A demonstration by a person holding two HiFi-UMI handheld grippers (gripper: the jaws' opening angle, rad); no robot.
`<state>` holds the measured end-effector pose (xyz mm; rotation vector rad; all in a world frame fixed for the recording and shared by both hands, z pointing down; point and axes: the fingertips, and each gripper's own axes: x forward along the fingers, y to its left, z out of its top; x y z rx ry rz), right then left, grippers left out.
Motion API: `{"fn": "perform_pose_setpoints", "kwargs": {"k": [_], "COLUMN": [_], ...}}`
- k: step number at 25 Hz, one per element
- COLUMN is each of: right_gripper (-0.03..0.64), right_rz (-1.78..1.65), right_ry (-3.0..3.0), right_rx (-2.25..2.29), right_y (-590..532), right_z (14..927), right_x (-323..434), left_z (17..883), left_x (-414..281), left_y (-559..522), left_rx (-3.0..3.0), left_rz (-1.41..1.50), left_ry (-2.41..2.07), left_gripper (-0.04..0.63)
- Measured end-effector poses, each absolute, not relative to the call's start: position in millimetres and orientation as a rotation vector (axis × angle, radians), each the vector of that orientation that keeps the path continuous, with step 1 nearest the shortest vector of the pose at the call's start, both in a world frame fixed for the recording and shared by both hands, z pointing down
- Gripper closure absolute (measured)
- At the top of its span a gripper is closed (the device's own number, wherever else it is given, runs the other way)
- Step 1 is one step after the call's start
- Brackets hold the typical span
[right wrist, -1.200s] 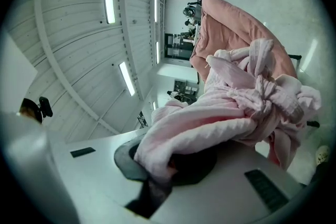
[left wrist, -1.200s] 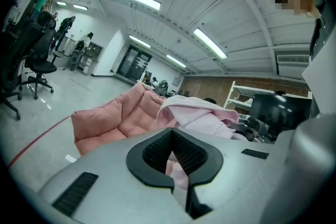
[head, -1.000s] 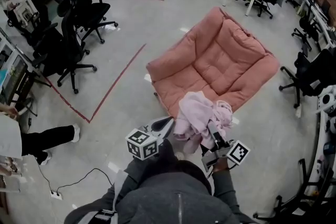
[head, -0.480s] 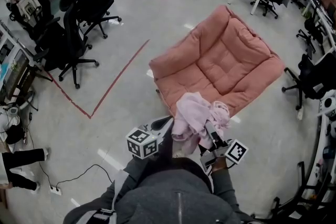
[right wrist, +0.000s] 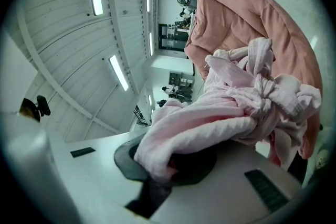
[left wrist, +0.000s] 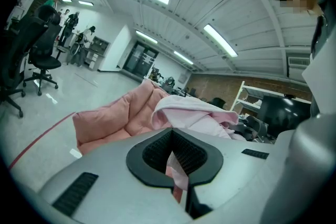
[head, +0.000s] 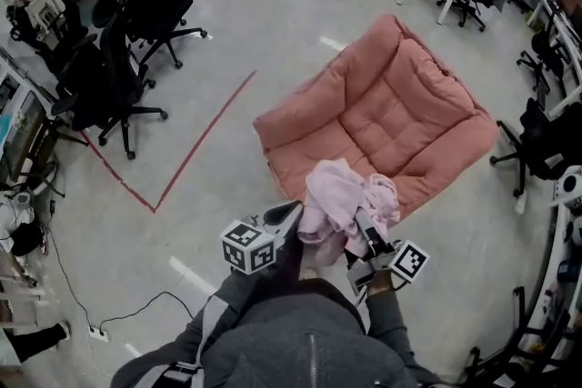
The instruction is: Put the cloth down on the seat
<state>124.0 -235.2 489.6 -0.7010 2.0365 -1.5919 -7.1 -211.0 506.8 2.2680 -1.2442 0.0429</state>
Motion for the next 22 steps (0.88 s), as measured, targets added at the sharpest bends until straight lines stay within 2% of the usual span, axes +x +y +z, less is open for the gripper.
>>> {"fn": "perform_pose_setpoints", "kwargs": {"k": [11, 22], "right_gripper": [0.578, 0.578], "right_rz": [-1.525, -1.539], "right_ry": [2.062, 2.003], "right_rx": [-0.825, -0.964], "right_y": [-319, -376], "right_z": [502, 538], "right_x": [120, 139], "left_z": [521, 563], "left_x": [-10, 18], "left_y": [-307, -371], "left_rx": [2.294, 2.328], "left_rz": [0.133, 0.309], "left_ry": [-1.116, -0.892], "left_gripper": [0.588, 0.588]}}
